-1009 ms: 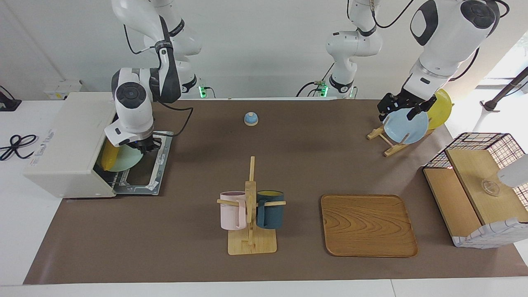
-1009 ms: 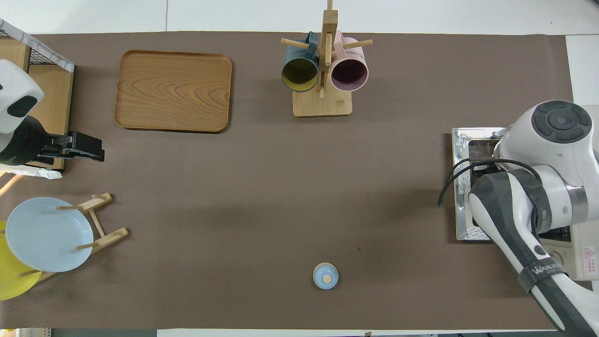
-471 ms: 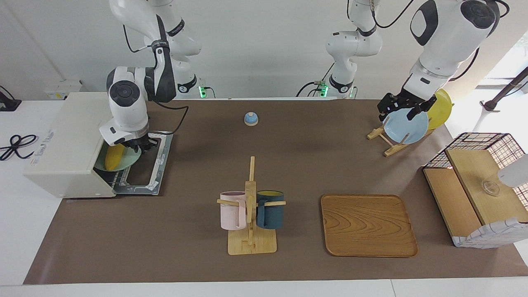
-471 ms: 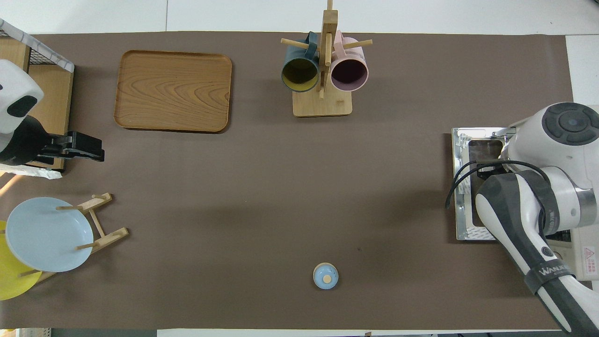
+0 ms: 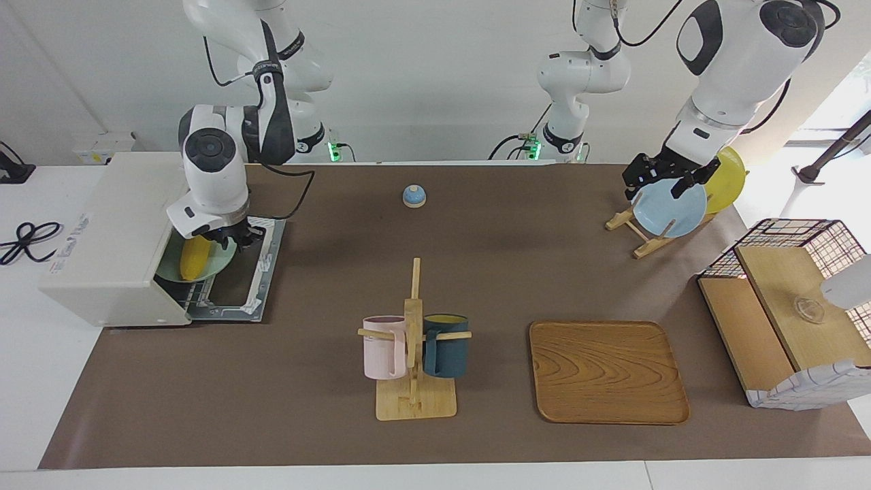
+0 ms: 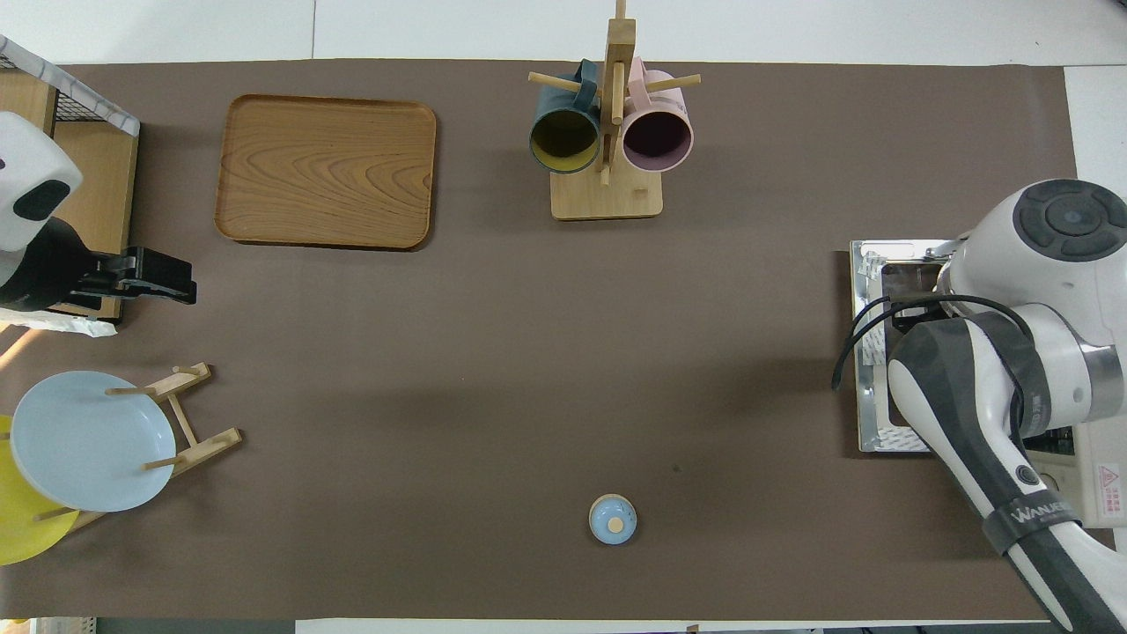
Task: Put corn in oven
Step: 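Release the corn inside the oven and pull the right gripper out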
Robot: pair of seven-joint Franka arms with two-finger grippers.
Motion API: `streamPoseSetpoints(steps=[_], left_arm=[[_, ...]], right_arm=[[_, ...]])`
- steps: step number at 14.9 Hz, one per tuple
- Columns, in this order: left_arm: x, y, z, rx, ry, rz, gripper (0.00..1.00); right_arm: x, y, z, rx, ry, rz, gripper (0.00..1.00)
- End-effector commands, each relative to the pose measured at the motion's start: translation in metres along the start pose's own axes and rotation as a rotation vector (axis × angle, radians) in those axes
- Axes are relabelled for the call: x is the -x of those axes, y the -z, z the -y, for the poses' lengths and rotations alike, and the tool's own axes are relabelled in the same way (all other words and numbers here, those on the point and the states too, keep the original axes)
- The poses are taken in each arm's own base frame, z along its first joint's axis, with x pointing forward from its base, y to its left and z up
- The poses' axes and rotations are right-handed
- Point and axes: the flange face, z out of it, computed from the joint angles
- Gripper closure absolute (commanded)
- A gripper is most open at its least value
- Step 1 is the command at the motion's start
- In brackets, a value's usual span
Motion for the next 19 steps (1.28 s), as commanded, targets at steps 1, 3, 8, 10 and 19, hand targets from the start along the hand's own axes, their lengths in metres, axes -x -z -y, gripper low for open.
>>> streamPoseSetpoints(steps=[1,3,8,10,19], left_arm=[[0.004,0.003,0.003,-0.016,-0.002,-0.018,0.0],[0.004,0.002,0.003,-0.016,-0.002,-0.016,0.0],[0.004,0.003,0.003,-0.016,-0.002,-0.018,0.0],[0.004,0.003,0.003,-0.016,-0.002,-0.018,0.0],[0.004,0.002,0.003,-0.016,-0.002,-0.016,0.0]], right_arm=[[-0.004,0.022,0.017,-0.053,0.008,-0.001,0.83],[-0.005,0.024,0.036,-0.12,0.0,-0.031,1.0],[0.002,-0.008,0.089,-0.145,-0.022,-0.093,1.0],[-0.001,-0.019,0.092,-0.148,-0.02,-0.084,1.0],[-0.005,-0.073,0.089,-0.133,-0.031,-0.051,1.0]])
